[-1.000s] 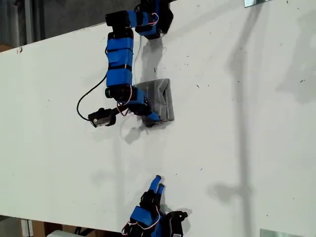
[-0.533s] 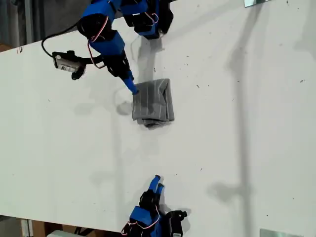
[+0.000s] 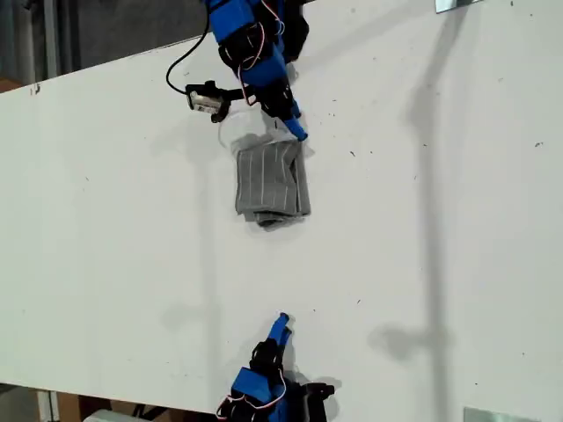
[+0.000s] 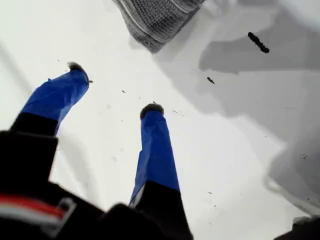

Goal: Grasp corners of a square towel and fold twice.

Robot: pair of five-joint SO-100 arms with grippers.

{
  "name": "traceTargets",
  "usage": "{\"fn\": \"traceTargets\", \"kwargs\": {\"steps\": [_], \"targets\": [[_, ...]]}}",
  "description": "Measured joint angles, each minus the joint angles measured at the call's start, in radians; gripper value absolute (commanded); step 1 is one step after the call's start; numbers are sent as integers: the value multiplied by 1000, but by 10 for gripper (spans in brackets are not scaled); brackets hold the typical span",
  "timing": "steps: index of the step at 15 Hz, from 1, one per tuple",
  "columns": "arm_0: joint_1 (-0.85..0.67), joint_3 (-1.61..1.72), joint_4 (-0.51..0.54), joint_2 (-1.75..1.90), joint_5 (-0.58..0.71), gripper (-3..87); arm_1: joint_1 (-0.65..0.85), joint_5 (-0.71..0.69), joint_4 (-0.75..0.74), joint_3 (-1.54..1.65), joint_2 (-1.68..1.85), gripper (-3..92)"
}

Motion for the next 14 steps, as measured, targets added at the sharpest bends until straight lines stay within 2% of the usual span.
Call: {"fn": "traceTargets", "kwargs": {"steps": [1,2,4,5,7,8,10,14], "targets": [[-3,0,0,9,20,189,6,29,-9,44,12,313],[-8,0,-5,11,75,189,-2,95,-9,94,17,301],[-5,0,-11,15,342,179,-38,219,-2,117,21,299],[0,0,-11,15,393,173,-104,299,-5,123,20,288],[-2,0,-11,17,419,173,-299,460,12,126,-14,258],[-2,0,-11,17,422,173,-377,474,20,126,-35,252],[-2,0,-11,17,422,173,-445,491,41,126,-41,242],[-2,0,-11,17,422,173,-451,492,40,126,-41,242]]}}
